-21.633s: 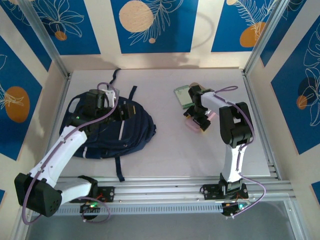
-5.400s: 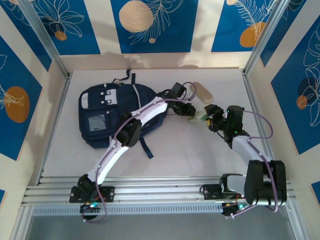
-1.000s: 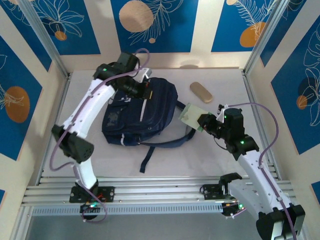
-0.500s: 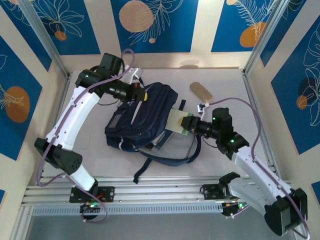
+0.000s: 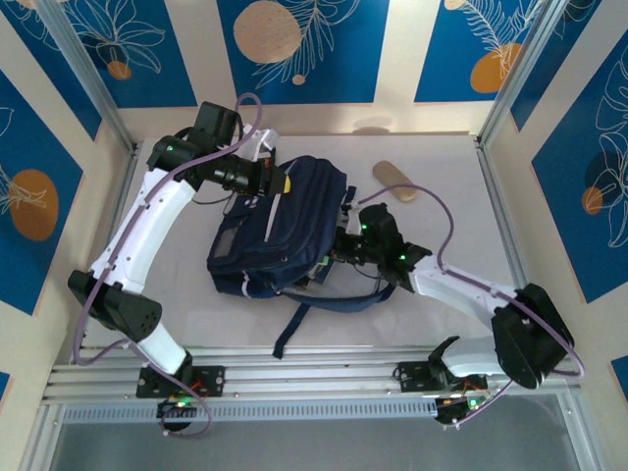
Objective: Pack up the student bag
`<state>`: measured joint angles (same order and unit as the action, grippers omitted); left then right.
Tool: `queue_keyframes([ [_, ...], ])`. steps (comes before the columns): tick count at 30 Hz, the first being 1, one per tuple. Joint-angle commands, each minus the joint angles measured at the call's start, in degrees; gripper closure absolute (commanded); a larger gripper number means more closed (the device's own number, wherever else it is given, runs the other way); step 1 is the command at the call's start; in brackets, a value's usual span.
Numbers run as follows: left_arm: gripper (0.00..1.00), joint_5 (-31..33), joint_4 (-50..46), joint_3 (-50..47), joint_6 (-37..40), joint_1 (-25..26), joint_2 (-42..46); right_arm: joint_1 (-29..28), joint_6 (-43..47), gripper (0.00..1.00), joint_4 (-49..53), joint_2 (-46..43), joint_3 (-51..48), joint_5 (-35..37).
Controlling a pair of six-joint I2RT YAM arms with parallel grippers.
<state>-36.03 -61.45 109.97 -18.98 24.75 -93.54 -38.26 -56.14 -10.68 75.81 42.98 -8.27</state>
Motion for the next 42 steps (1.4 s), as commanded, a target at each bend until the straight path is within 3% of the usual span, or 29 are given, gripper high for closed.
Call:
queue_keyframes([
  [1, 1.0, -7.1, 9.5, 2.5, -1.2, -0.7, 1.8, -2.6, 0.3, 1.0, -5.0, 4.4, 5.4, 5.0],
  [6, 1.0, -6.9, 9.7, 3.1, -1.6, -0.8, 1.7, -6.5, -2.4, 1.0, -2.9, 16.7, 14.4, 15.1],
  [8, 1.0, -6.7, 9.9, 3.4, -1.9, -1.3, 1.7, -7.3, -3.2, 0.94, -2.3, 23.5, 19.9, 13.6],
  [10, 1.0, -6.4, 10.3, 3.5, -2.5, -2.0, 1.9, -7.4, -3.5, 0.59, -2.2, 29.3, 25.1, 8.5],
  [12, 1.0, -5.9, 10.5, 3.4, -3.0, -2.9, 2.3, -7.2, -3.3, 0.34, -2.5, 29.7, 25.9, 7.0],
  [14, 1.0, -6.0, 10.8, 2.9, -3.6, -3.7, 2.6, -7.3, -0.9, 0.17, -3.5, 26.1, 22.8, 8.9],
  [16, 1.0, -5.9, 11.1, 2.3, -3.9, -4.2, 2.7, -6.5, 2.1, 0.09, -3.9, 21.9, 19.6, 8.7],
  [22, 1.0, -5.0, 14.6, -1.2, -6.1, -6.5, 3.1, -3.9, 6.0, 0.0, -0.3, 12.6, 13.1, 8.1],
  [28, 1.0, -4.4, 17.0, -3.2, -6.5, -9.8, 2.3, -1.0, 9.1, 0.01, 4.5, 5.9, 9.4, 9.6],
  [33, 1.0, -0.5, 19.5, -5.9, -7.7, -13.7, 0.9, 7.4, 10.6, 0.05, 13.7, 1.9, 11.2, 11.5],
  [38, 1.0, 1.7, 22.3, -4.3, -10.9, -19.0, -4.6, 15.3, 18.8, 0.02, 28.3, 7.1, 21.6, 20.3],
  [42, 1.0, 1.8, 21.5, -0.9, -9.3, -18.9, -8.8, 21.3, 23.6, 0.0, 36.3, 18.3, 33.2, 25.7],
])
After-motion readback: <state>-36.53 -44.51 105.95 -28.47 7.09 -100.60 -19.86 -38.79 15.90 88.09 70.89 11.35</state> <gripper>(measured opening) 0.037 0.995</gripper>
